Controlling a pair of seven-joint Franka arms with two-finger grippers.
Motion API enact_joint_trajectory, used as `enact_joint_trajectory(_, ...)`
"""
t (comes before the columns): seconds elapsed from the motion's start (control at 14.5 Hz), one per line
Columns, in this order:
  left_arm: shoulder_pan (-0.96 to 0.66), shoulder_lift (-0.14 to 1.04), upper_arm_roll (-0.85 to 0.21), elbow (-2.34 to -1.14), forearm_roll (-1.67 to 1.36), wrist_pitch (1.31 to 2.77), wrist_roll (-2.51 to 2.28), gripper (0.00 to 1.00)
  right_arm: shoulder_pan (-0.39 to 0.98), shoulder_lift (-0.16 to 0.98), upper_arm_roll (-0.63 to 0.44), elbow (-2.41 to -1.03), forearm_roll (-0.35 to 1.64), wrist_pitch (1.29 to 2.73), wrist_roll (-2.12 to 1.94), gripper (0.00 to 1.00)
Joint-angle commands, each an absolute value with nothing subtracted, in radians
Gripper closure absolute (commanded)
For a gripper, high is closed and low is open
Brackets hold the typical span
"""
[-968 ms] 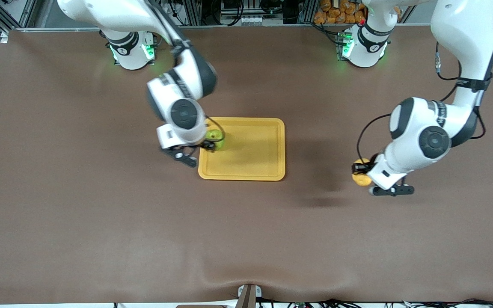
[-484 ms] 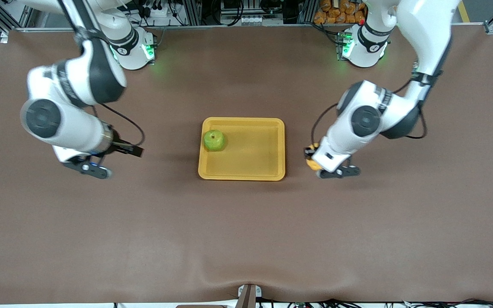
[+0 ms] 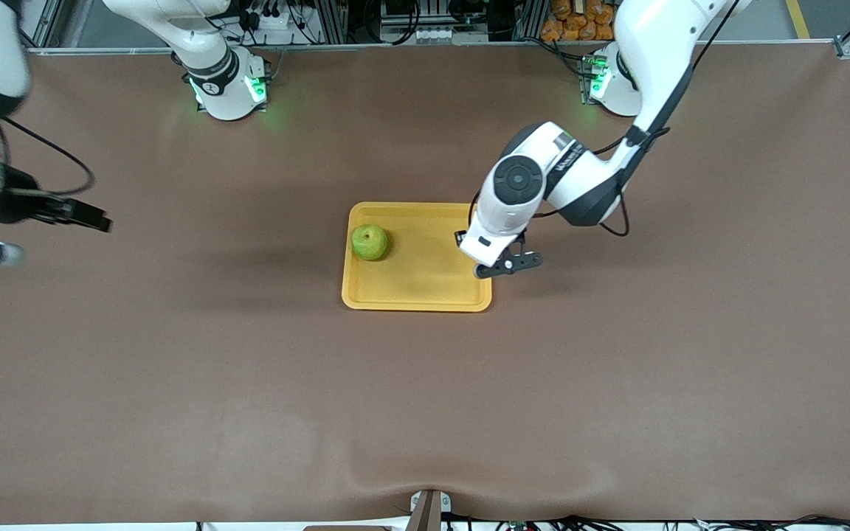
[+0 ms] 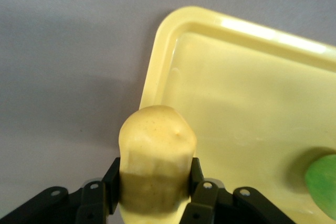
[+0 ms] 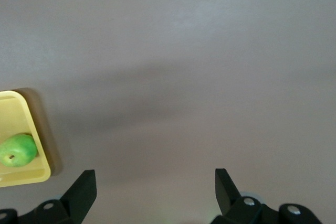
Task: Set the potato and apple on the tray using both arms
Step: 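Withdraw the right gripper while the left gripper carries the potato to the tray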
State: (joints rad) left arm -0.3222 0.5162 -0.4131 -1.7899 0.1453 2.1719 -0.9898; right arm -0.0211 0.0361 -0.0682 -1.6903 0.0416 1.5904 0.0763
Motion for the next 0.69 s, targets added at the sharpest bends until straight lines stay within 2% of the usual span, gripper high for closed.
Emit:
enact_joint_trajectory(0.0,-0.365,0.612,-0.403,-1.694,0.219,2.152,-1.029,1.00,-0.055,-0.011,-0.040,-1.688,0.037,1.560,0.060,0.00)
enact_joint_trajectory(0.21,-0.413,0.670,-0.393,-1.658,0.297,2.152,-1.049,1.00,-0.063,-0.008,-0.038,-1.577,0.031,1.464,0.060,0.00)
enact_joint_trajectory(0.41,-0.416,0.689,-0.391,-1.658,0.339,2.152,-1.051,0.99,-0.074,-0.011,-0.035,-1.572,0.031,1.440,0.060,0.00)
enact_joint_trajectory(0.62,-0.423,0.709,-0.391,-1.654,0.341,2.155,-1.051,0.89,-0.072,-0.031,-0.038,-1.572,0.031,1.436,0.052,0.00)
